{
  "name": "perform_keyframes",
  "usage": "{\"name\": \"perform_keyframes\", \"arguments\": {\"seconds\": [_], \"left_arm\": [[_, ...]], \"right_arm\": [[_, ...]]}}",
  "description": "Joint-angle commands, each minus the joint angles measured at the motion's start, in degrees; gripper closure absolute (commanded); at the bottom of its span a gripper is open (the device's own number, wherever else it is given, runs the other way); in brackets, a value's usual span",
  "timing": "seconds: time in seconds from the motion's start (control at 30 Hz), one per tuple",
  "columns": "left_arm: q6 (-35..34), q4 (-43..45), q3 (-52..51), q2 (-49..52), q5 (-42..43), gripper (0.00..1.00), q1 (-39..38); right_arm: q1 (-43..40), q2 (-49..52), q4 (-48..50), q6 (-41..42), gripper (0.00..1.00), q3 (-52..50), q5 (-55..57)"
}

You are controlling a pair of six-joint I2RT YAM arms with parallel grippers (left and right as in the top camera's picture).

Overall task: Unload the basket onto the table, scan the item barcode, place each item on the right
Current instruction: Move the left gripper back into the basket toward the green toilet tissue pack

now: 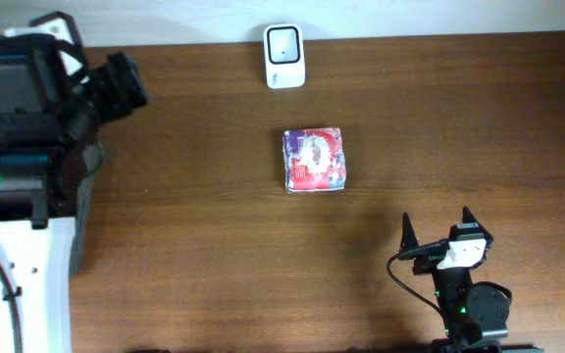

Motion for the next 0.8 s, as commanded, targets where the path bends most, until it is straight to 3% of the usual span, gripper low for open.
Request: {"name": "perform_keyframes", "arguments": {"seconds": [0.0,0.23,0.33,0.63,0.77], "left_arm": [[1.0,3.2,0.1,-1.1,-1.1,0.07,4.8],[2.4,5.1,0.0,0.7,-18.7,0.05,16.6],[7.6,3.8,-0.1,4.3,-18.6,0.05,19.8],[20.5,1.3,-0.1,20.0,-18.6,0.05,20.1],[21.0,0.2,-0.1,25.5,-16.9,0.09,21.7]], "right_arm": [[-0.3,-0.4,-0.2,-0.2,0.01,-0.4,0.5],[-0.3,-0.4,-0.2,-0.2,0.01,-0.4,0.5],[-0.3,-0.4,-0.2,-0.2,0.01,-0.4,0.5],[-0.3,-0.4,-0.2,-0.2,0.01,-0.4,0.5],[-0.3,-0.4,-0.2,-0.2,0.01,-0.4,0.5]]}}
